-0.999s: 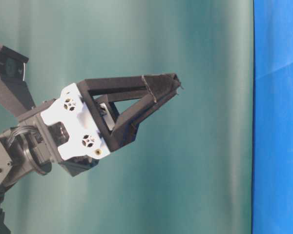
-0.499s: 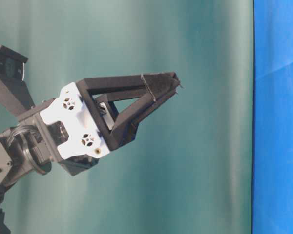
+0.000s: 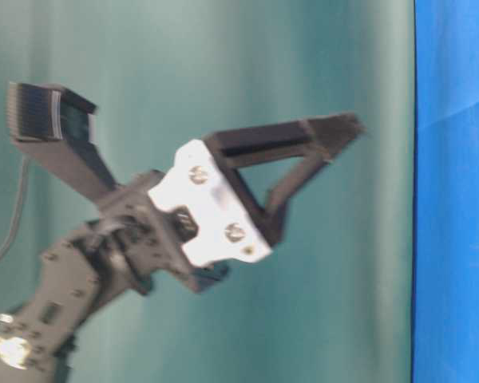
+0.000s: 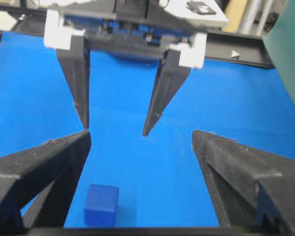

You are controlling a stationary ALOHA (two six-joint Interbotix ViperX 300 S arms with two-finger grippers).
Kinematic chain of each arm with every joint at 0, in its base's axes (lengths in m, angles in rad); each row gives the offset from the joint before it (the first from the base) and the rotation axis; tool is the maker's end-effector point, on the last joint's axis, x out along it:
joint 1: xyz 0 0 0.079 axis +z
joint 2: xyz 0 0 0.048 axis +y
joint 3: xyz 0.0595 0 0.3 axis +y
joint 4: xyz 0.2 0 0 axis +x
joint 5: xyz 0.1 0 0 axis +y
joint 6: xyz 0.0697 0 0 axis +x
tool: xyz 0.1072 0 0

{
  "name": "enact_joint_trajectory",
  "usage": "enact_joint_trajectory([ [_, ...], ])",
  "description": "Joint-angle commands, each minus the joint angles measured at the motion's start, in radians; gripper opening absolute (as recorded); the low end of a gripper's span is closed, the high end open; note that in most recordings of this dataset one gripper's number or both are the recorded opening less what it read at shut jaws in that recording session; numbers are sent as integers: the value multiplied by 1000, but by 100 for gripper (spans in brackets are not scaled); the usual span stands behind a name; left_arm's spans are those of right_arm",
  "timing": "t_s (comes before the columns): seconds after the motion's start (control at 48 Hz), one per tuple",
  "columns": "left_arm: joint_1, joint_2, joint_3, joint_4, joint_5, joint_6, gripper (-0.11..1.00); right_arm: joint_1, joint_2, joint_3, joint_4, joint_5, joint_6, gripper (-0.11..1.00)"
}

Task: Handover the blue block to the right arm after grasping it with the left arm, then place it in the designated position.
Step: 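Lower the left gripper around the blue cube and close it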

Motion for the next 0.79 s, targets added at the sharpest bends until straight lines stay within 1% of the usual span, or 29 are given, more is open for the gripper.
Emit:
enact_joint_trajectory([
  [0.0,-2,-8,21,3,-60,-5,91,-2,8,-25,3,-5,0,98],
  [0.146,-2,14,57,3,-112,-3,91,-2,8,-25,2,-5,0,98],
  [0.499,0,124,58,2,-141,6,91,-2,29,-20,3,-9,0,97],
  [0.687,0,170,74,2,-218,-3,91,-2,29,-20,3,-11,0,97],
  [0.77,2,192,80,2,-232,-3,91,-3,31,-20,3,-11,0,97],
])
